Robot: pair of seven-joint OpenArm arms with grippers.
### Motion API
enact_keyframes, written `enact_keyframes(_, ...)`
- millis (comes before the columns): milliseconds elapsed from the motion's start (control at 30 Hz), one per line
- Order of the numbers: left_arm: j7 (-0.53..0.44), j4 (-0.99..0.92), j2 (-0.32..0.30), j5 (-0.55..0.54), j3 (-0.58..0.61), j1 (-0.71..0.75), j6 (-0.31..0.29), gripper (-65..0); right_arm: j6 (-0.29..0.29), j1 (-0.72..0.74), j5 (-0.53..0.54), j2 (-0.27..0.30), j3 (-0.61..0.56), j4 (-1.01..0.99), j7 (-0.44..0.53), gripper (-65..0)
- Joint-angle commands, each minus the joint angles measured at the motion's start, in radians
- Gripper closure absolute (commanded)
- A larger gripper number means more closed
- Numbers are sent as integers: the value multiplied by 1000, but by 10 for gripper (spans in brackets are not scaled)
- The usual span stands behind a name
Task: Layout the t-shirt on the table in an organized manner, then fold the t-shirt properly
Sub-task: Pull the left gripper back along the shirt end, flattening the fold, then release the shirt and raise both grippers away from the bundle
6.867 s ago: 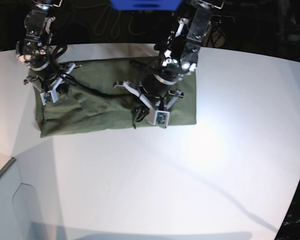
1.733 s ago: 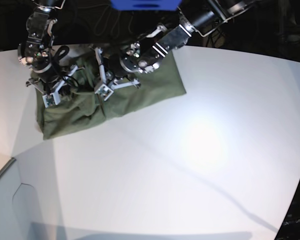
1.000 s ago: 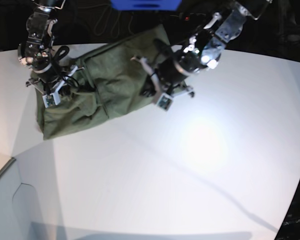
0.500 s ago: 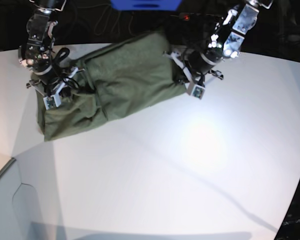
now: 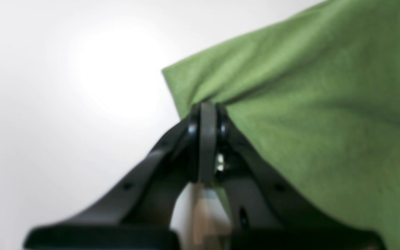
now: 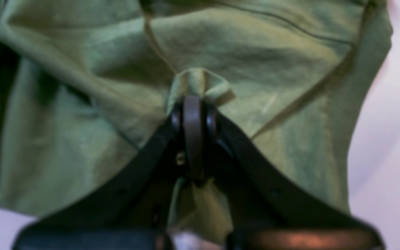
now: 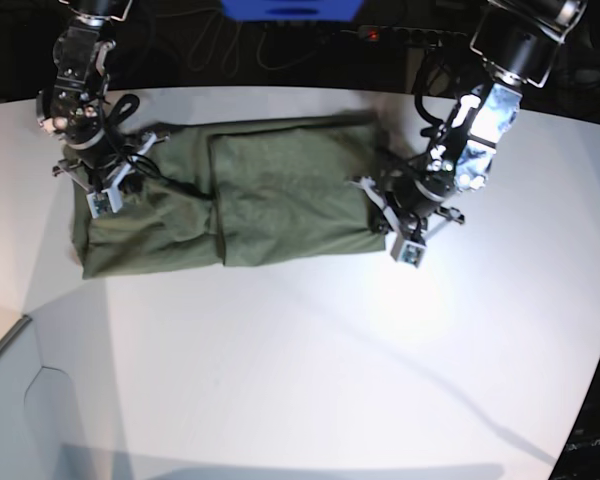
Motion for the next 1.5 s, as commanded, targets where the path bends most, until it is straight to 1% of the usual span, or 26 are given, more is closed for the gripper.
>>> enact_keyframes(0,17,-14,-8,14,-4,-30,17,-1,10,-19,-17,2,3,5,-36,0)
enact_keyframes(100,17,-46,-8,14,-4,-66,17,-1,10,-41,-17,1,3,43,-36,0)
enact_keyframes(233,17,-48,-8,14,-4,-80,17,-1,10,-54,-17,1,3,103,-36,0)
enact_keyframes(300,17,-46,-8,14,-4,-91,17,-1,10,-58,-17,1,3,119,-36,-41)
enact_keyframes(433,17,-46,-8,14,-4,-97,17,-1,10,-58,-17,1,5,131,-36,-180)
enact_keyframes(567,17,-37,-8,14,-4,-97,15,-1,10,-58,-16,-6,31,183,-36,-294)
enact_keyframes(700,17,-35,-6,8,-4,-94,15,-1,10,-38,-16,-65,103,254,-36,-361)
enact_keyframes(767,17,-32,-6,8,-4,-94,15,-1,8,-10,-16,-75,126,254,-36,-383)
enact_keyframes(867,17,20,-6,8,-4,-89,15,-1,7,13,-16,-76,153,220,-36,-404)
enact_keyframes(1000,17,107,-8,6,-5,-71,15,-1,5,50,-16,-70,187,134,-36,-411)
enact_keyframes(1133,17,224,-11,6,-5,-40,15,-1,5,70,-16,-39,192,34,-36,-411)
enact_keyframes(1267,17,321,-65,6,-7,3,23,-1,5,71,-16,-30,192,-16,-36,-411)
enact_keyframes(1367,17,337,-95,6,-67,59,25,-1,4,71,-16,-30,189,-26,-36,-411)
enact_keyframes(1467,17,336,-91,6,-189,141,15,-1,4,70,-16,-32,196,-18,-36,-410)
